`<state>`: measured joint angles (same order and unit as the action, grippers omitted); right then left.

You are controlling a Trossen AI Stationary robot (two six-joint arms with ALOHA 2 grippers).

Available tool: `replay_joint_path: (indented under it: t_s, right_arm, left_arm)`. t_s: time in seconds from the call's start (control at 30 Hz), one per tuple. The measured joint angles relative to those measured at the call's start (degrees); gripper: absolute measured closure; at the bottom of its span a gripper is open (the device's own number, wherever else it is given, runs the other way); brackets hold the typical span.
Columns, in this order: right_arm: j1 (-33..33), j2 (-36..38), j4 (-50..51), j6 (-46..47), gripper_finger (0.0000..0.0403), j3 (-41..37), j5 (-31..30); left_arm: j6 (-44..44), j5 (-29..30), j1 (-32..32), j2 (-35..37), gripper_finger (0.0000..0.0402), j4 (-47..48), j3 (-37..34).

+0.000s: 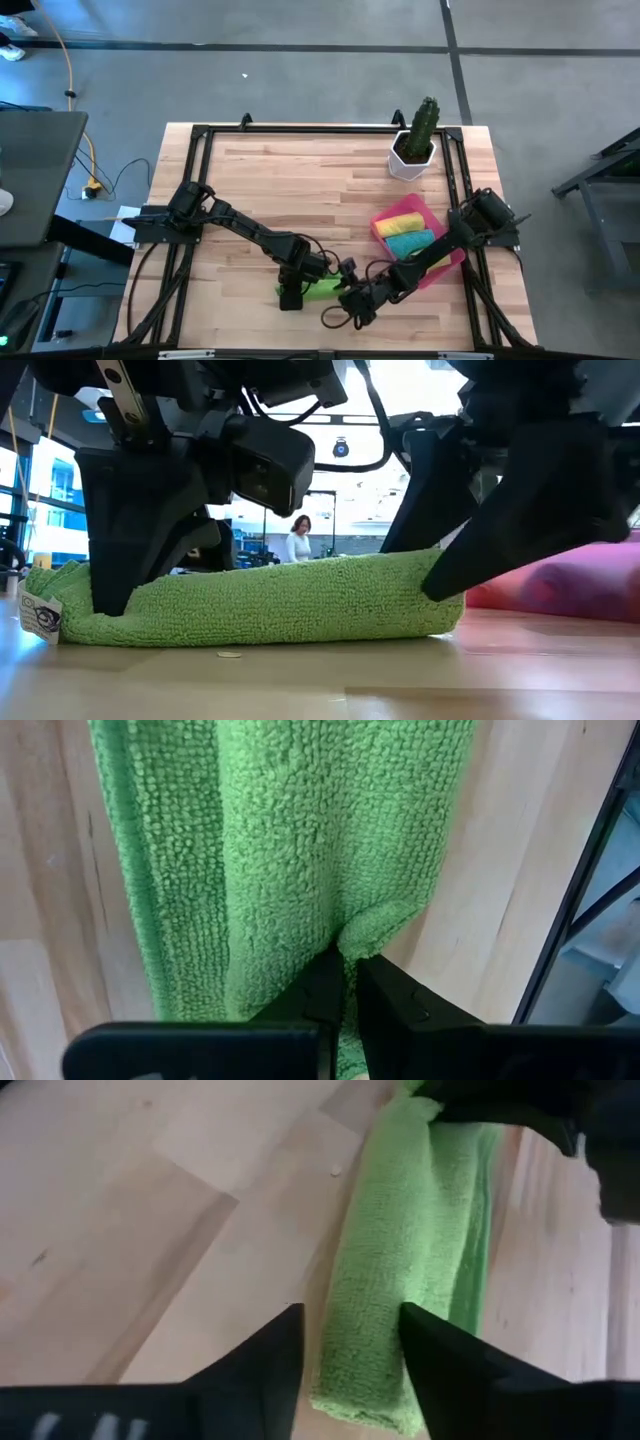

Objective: Roll microfiber towels into tight, uniform cylinder then place into a basket
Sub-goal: Roll the green microfiber towel

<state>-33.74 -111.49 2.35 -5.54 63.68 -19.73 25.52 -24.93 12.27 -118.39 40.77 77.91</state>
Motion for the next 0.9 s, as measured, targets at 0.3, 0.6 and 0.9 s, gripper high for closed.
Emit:
replay_joint_path:
  t_s: [0.3,0.6,0.9]
  right_arm:
    - [0.79,-0.04,1.51,8.60,0.0387,0.00,1.43]
    - [5.84,-0.04,2.11,21.84,0.0398,0.00,14.16]
    - [11.28,-0.04,-2.57,29.66,0.0400,0.00,30.14]
  left_arm:
    - [3.43,0.51,0.64,0.10,0.0383,-0.18,0.04]
    - [5.91,11.00,4.46,2.29,0.0377,0.53,0.03]
    - [11.95,21.68,13.19,5.14,0.0376,3.61,0.04]
